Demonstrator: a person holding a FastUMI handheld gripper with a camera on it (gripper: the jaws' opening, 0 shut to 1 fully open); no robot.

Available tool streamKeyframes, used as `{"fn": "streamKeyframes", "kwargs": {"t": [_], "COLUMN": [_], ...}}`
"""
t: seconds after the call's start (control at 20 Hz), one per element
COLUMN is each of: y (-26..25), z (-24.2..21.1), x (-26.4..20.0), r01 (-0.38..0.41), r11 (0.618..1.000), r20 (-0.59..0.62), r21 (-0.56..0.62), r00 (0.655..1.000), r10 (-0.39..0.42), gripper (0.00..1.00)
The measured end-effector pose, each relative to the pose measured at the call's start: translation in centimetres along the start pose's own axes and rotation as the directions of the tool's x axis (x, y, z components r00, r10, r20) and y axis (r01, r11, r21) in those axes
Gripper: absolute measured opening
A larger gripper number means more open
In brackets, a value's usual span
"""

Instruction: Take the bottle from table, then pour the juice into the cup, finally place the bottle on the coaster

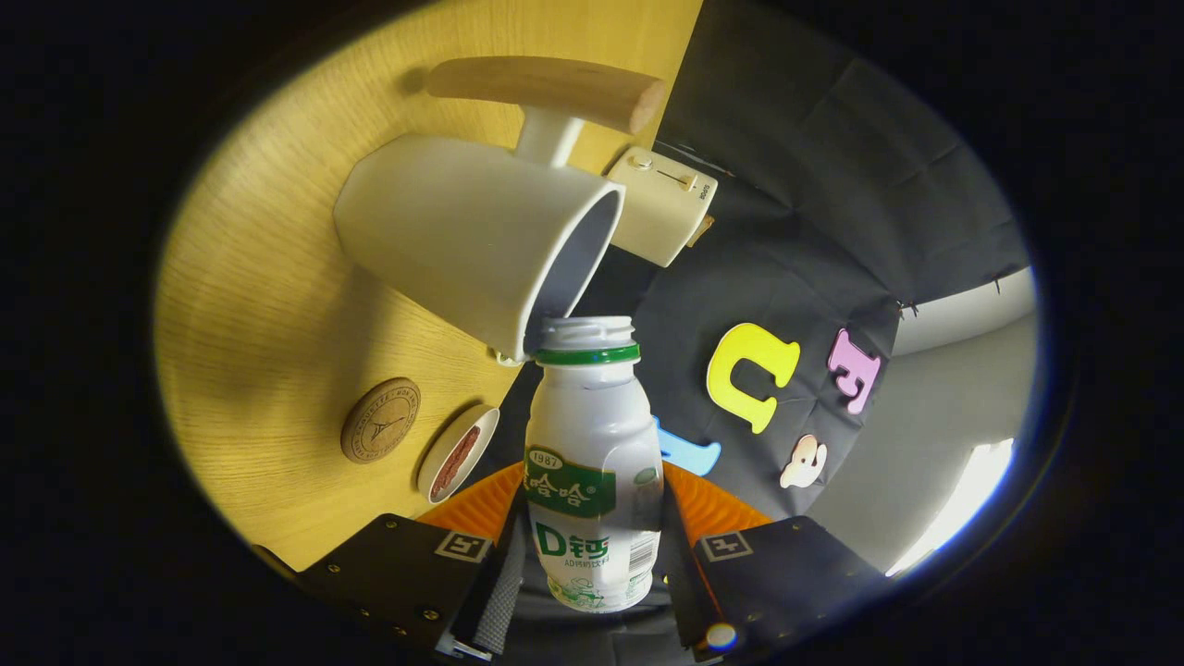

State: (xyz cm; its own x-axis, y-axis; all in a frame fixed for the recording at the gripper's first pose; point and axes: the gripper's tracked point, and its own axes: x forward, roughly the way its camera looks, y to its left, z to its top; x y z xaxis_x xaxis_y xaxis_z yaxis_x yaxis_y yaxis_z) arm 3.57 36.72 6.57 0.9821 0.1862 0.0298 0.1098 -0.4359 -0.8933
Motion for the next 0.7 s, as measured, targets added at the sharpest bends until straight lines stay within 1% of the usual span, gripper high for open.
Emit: {"fn": "streamKeyframes", "kwargs": {"t": [0.3, 0.7], "y": [0.34, 0.69], "z": [-0.22, -0.40], "x": [-0.35, -0.55], "r01": [-0.001, 0.040], "r11": [0.997, 0.974], "r20": [-0.001, -0.016], "r21": [0.083, 0.221], "r00": [1.000, 0.999], "r10": [0.001, -0.037], "gripper": [0.67, 0.67]}}
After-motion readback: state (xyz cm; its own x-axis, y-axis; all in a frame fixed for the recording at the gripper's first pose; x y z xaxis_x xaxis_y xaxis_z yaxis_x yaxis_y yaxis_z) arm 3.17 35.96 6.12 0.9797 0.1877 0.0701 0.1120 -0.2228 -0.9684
